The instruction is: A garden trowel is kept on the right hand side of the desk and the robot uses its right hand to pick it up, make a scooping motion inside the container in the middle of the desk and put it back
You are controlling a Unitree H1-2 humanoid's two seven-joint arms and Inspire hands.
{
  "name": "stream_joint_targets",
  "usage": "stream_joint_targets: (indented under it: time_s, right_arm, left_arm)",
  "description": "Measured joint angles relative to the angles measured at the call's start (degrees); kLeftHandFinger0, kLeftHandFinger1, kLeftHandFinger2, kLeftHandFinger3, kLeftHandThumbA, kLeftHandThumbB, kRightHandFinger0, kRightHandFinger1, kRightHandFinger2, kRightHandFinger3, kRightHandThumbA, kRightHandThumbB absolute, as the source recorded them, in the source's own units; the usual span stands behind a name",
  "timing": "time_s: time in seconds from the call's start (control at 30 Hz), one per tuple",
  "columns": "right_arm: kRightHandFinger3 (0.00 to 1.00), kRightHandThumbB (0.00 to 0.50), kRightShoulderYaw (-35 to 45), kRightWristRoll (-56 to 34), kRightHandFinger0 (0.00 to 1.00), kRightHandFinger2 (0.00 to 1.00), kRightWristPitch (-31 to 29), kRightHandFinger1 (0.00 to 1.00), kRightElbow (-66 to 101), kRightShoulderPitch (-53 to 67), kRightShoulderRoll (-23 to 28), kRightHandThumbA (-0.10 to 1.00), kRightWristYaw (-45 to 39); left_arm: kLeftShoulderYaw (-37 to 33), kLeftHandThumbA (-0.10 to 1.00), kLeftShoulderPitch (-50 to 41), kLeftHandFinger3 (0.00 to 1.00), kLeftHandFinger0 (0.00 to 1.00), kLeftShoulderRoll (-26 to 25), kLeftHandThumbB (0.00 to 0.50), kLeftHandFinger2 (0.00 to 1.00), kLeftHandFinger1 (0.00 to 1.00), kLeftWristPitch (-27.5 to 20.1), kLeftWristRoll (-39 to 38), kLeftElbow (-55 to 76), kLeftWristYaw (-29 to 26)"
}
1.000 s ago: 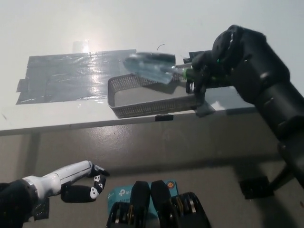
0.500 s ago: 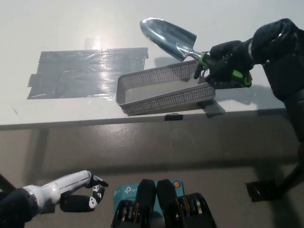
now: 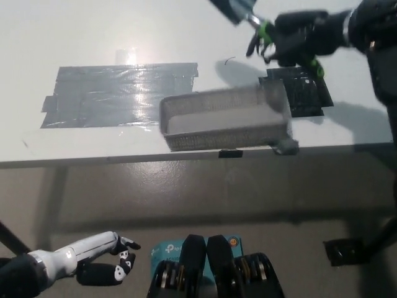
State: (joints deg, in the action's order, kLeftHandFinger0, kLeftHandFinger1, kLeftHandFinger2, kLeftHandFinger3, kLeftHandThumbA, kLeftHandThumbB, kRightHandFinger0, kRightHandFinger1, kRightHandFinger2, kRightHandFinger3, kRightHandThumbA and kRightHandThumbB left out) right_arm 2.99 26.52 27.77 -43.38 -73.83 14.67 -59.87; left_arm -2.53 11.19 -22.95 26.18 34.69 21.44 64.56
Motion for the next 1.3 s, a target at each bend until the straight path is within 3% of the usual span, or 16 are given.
stream_joint_targets:
  time_s: [0.27,0.4,0.5,0.67,0.77,0.8,0.93,1.0,1.07,1.1,1.13,1.17,1.3]
  right_arm:
    - [0.22,0.179,-0.4,-1.5,0.0,0.28,0.0,0.0,-1.9,-5.5,4.5,-0.1,0.1]
    - [0.2,0.195,-1.1,-1.4,0.0,0.27,0.0,0.0,-1.8,-5.7,6.5,-0.1,0.1]
    - [0.27,0.162,-1.6,-1.4,0.0,0.31,0.0,0.0,-1.8,-5.6,7.5,-0.1,0.1]
    - [0.22,0.251,-2.7,-1.4,0.0,0.28,-0.1,0.0,-1.6,-4.4,8.8,-0.1,0.4]
    - [0.24,0.226,-3.0,-1.6,0.0,0.27,-0.1,0.0,-2.2,-2.7,9.3,-0.1,1.1]
    - [0.24,0.172,-3.0,-1.6,0.0,0.28,-0.1,0.0,-2.5,-1.9,9.4,-0.1,1.4]
    - [0.2,0.152,-5.2,-1.9,0.0,0.3,-0.6,0.0,-4.8,1.6,10.1,-0.1,3.0]
    - [0.17,0.188,-5.6,-2.4,0.0,0.3,-1.3,0.0,-7.6,3.3,10.5,-0.1,4.2]
    - [0.16,0.171,-5.7,-2.7,0.0,0.32,-2.0,0.0,-9.7,5.4,11.1,-0.1,5.5]
    - [0.14,0.068,-6.0,-2.7,0.0,0.3,-2.3,0.0,-10.6,6.3,11.4,-0.1,6.3]
    - [0.15,0.026,-6.4,-2.7,0.0,0.29,-2.5,0.0,-11.2,7.4,11.7,-0.1,7.0]
    - [0.17,0.004,-6.9,-2.7,0.0,0.29,-2.7,0.0,-11.8,8.3,12.0,-0.1,7.7]
    - [0.24,0.0,-7.9,-2.7,0.0,0.33,-3.7,0.0,-14.1,10.6,13.1,-0.1,10.4]
  left_arm:
    - [0.3,1.0,-0.7,1.0,1.0,-0.2,0.489,0.93,0.93,0.0,-0.4,0.0,0.0]
    - [0.4,1.0,-0.9,1.0,1.0,-0.4,0.486,0.94,0.94,0.0,-0.5,0.0,0.0]
    - [0.5,1.0,-1.3,1.0,1.0,-0.4,0.5,0.94,0.94,0.0,-0.6,0.1,0.0]
    - [0.6,1.0,-1.8,1.0,1.0,-0.4,0.499,0.95,0.96,0.0,-0.6,0.2,-0.1]
    - [0.6,1.0,-2.4,1.0,1.0,-0.4,0.5,0.95,0.96,0.0,-0.7,0.2,-0.3]
    - [0.6,1.0,-2.5,1.0,1.0,-0.4,0.5,0.96,0.96,0.0,-0.7,0.2,-0.3]
    - [1.4,1.0,-3.4,1.0,1.0,-0.4,0.498,0.93,0.95,0.0,-0.7,0.4,-0.5]
    - [2.2,1.0,-3.9,1.0,1.0,-0.4,0.497,0.94,0.95,0.0,-0.7,0.5,-0.6]
    - [2.7,1.0,-4.2,1.0,1.0,-0.4,0.5,0.96,0.94,0.0,-0.7,0.6,-0.6]
    - [2.9,1.0,-4.4,1.0,1.0,-0.4,0.5,0.96,0.94,0.0,-0.7,0.6,-0.6]
    - [3.1,1.0,-4.5,1.0,1.0,-0.4,0.5,0.96,0.94,0.0,-0.8,0.6,-0.7]
    - [3.2,1.0,-4.6,1.0,1.0,-0.4,0.493,0.96,0.94,0.0,-0.9,0.6,-0.7]
    - [3.4,1.0,-4.7,1.0,1.0,-0.4,0.5,0.95,0.95,0.0,-1.0,0.7,-0.7]
